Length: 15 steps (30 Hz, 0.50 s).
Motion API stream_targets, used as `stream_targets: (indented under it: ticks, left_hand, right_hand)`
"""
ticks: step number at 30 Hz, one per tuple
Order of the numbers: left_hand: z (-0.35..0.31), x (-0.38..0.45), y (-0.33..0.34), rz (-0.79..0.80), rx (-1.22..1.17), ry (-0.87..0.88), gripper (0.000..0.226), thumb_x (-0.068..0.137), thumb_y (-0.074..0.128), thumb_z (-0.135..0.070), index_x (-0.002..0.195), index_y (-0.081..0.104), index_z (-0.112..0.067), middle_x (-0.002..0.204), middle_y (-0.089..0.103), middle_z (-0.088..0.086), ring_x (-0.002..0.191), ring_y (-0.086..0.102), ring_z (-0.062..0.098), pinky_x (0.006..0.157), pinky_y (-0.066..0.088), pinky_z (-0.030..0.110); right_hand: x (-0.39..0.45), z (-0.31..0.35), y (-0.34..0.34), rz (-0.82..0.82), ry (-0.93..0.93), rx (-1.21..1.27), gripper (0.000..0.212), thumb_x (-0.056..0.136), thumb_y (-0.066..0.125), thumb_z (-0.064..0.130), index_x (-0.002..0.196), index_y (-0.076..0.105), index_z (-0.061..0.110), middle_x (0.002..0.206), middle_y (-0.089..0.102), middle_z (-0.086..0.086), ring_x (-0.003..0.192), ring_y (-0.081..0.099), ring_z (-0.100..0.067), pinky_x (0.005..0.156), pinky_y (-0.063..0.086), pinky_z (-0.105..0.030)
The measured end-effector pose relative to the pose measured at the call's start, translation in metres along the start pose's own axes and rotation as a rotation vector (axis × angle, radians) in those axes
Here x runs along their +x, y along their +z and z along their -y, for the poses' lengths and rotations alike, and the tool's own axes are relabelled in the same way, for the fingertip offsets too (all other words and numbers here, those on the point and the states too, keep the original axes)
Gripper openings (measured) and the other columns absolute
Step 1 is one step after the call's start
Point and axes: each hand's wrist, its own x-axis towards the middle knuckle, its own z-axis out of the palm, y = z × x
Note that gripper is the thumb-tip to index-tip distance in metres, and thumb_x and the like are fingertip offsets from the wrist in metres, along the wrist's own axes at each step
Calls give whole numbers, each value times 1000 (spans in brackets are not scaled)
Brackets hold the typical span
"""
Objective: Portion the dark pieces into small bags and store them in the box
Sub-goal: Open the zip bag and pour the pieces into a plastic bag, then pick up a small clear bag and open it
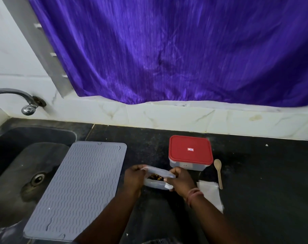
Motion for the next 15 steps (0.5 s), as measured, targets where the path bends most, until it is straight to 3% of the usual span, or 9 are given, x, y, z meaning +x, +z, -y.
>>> stream_targets:
  ticks: [2,7,11,15]
  left_hand:
    - [7,8,5,28,3,21,18,100,59,-17,115,69,-13,90,61,1,81,58,13,65,43,27]
    - [9,8,0,54,-209,200,34,91,70,-4,123,63,-12,120,67,6,107,64,20,85,52,29]
    - [9,12,1,60,-139,270,63,87,74,-3,144,51,-16,138,59,4,126,57,24,107,49,43]
    - [20,11,12,-52,-43,272,62,94,69,-16,151,44,-17,149,53,9,134,52,27,111,44,41]
  right_hand:
    - [6,-3,3,-31,52,9,11,84,75,9,87,66,4,78,69,-12,66,66,-20,50,54,-26]
    - [19,-9,7,-90,15,-17,11,85,74,16,88,64,13,82,69,-6,74,67,-16,54,54,-23]
    - [25,-14,13,-88,-64,-189,20,90,67,28,110,65,23,104,70,4,98,64,-14,90,52,-33]
    - [18,-19,16,-112,-120,-234,15,90,65,25,104,61,27,105,69,1,99,64,-17,90,50,-33]
